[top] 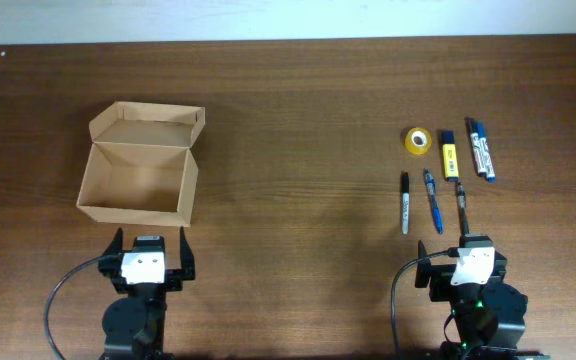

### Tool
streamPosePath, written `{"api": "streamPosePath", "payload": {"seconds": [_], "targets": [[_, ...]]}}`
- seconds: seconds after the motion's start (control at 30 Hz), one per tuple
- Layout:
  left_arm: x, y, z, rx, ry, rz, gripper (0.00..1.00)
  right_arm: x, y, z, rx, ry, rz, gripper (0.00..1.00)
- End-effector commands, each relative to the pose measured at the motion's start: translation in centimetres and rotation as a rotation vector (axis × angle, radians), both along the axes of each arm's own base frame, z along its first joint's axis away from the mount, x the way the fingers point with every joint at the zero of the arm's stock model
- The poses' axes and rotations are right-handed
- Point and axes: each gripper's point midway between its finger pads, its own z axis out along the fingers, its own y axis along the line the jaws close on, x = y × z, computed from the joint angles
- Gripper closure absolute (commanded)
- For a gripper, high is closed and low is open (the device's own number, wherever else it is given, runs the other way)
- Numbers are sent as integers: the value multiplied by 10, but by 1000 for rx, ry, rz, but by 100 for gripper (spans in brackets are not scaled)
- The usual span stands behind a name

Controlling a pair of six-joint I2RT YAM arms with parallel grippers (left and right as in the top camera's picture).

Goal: Pack container

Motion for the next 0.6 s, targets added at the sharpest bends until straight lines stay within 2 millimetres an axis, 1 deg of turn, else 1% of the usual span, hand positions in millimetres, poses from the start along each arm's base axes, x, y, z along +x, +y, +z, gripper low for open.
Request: {"api": "streamPosePath", "payload": {"seconds": [0.0, 0.03, 0.07, 0.1, 0.13, 0.17, 0.23, 0.37, 0.47, 0.57], "targets": [[-1, -28, -2, -25, 1, -163, 0, 0, 0, -1, 1, -3, 1, 1], [-2, -39, 0, -60, -3, -223, 0, 0, 0, -1, 1, -3, 1, 1], [-3, -46, 3, -99, -11, -258, 0, 0, 0, -1, 1, -3, 1, 1], [-4, -51, 9, -159, -21, -281, 0, 0, 0, -1, 1, -3, 1, 1], [-5, -53, 15, -217, -27, -281, 0, 0, 0, -1, 1, -3, 1, 1], [-7, -52, 23, -278, -32, -271, 0, 0, 0, -1, 1, -3, 1, 1], [-10, -50, 42, -344, -49, -251, 0, 0, 0, -1, 1, -3, 1, 1], [-11, -36, 85, -349, -71, -171, 0, 0, 0, -1, 1, -3, 1, 1], [-7, -33, 107, -345, 8, -136, 0, 0, 0, -1, 1, -3, 1, 1], [2, -34, 120, -341, 166, -108, 0, 0, 0, -1, 1, -3, 1, 1]]}}
